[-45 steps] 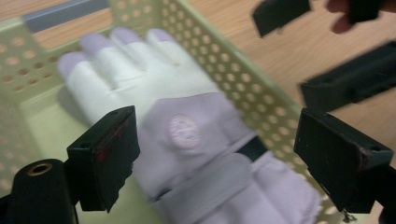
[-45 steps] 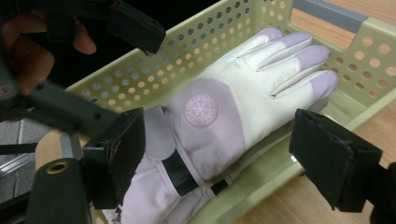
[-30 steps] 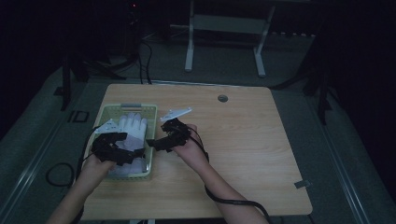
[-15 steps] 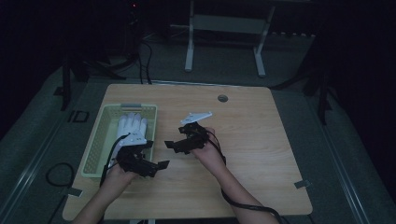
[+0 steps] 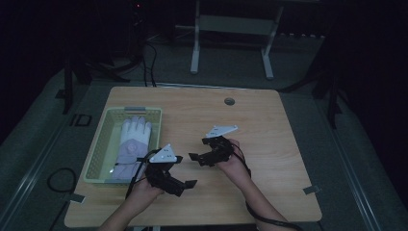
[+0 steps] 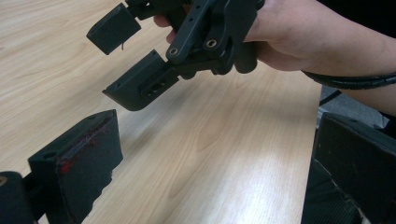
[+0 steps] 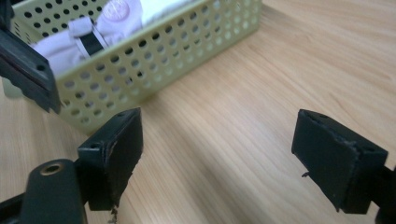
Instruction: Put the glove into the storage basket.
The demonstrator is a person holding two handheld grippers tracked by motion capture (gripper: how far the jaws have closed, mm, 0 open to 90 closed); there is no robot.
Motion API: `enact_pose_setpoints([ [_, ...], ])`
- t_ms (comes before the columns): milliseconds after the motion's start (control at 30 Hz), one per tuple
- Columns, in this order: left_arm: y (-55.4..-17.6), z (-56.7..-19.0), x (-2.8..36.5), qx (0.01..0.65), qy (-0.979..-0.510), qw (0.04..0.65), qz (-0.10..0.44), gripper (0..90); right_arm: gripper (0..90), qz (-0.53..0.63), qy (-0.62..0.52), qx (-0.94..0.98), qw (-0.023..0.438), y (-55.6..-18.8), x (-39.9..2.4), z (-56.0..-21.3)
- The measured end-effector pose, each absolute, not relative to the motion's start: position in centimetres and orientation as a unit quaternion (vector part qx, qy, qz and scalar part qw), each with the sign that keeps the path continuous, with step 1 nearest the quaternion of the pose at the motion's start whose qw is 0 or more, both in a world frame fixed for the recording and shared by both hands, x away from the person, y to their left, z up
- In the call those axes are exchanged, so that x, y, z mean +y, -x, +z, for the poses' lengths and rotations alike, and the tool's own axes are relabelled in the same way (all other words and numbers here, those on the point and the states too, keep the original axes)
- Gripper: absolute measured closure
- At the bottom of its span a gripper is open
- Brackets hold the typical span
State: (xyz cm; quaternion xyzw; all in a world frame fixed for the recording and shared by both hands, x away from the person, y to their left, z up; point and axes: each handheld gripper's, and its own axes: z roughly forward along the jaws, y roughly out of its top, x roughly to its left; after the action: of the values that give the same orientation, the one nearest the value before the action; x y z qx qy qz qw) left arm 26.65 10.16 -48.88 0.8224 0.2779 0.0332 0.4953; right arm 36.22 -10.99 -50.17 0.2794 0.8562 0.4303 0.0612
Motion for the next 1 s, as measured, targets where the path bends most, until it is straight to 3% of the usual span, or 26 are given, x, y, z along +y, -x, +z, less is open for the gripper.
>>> enact_pose_setpoints([
  [1000, -26.5, -56.0, 2.8, 0.216, -0.856, 0.469, 0.009, 1.5, 14.4, 0.417, -0.298, 0.852, 0.101, -33.9, -21.0, -54.8],
])
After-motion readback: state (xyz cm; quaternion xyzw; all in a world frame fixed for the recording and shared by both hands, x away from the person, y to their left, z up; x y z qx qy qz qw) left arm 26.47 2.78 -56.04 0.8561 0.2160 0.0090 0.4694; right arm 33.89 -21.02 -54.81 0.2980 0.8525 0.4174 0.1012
